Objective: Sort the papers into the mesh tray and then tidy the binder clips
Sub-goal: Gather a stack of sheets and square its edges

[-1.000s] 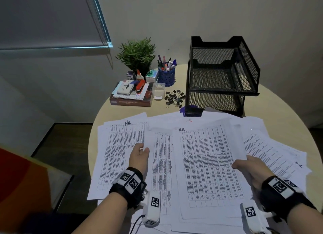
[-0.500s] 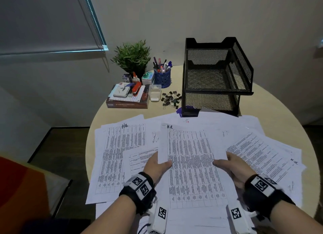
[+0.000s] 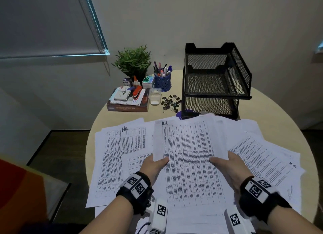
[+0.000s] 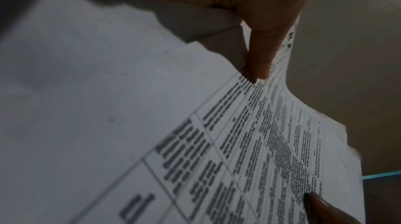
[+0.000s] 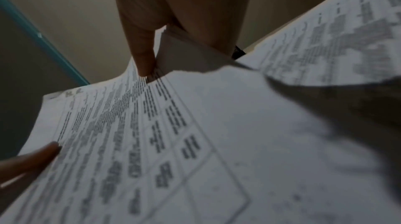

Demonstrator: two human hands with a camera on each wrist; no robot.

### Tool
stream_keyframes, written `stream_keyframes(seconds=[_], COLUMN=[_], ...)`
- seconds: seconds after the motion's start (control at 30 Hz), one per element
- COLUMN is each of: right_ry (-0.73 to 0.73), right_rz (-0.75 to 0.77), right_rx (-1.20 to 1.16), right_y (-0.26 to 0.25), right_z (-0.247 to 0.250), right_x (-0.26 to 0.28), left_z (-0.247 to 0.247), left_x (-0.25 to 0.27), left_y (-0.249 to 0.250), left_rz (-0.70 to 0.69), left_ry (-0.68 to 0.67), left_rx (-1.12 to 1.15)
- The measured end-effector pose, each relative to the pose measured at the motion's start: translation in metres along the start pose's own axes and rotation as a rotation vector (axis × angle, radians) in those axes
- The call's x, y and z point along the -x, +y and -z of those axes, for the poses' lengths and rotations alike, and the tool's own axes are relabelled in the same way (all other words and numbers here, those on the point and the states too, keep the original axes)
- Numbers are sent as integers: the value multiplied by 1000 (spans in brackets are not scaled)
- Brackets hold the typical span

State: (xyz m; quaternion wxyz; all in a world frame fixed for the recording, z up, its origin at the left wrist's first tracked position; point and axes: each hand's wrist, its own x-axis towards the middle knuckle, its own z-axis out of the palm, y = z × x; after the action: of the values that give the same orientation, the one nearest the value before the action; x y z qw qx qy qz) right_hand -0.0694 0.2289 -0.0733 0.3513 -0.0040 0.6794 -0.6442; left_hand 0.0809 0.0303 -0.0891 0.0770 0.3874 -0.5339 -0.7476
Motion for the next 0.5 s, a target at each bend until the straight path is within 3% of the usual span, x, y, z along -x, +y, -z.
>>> stream_keyframes(seconds=[0.23,0.37,0.5], right_ry=[-38,-41,-45], right_rz=[227,469,572], right_rx=[-35,-47,-54], right_y=[-68,-112,-122], right_z=[-25,-33,-29], right_x=[13,27,29], left_z=[-22,-28,-25], left_x=[6,16,24], left_y=[76,121,139], left_rz=[-250,-463,-617], left_ry=[-30,-10,-79], left_rx=[177,80,74])
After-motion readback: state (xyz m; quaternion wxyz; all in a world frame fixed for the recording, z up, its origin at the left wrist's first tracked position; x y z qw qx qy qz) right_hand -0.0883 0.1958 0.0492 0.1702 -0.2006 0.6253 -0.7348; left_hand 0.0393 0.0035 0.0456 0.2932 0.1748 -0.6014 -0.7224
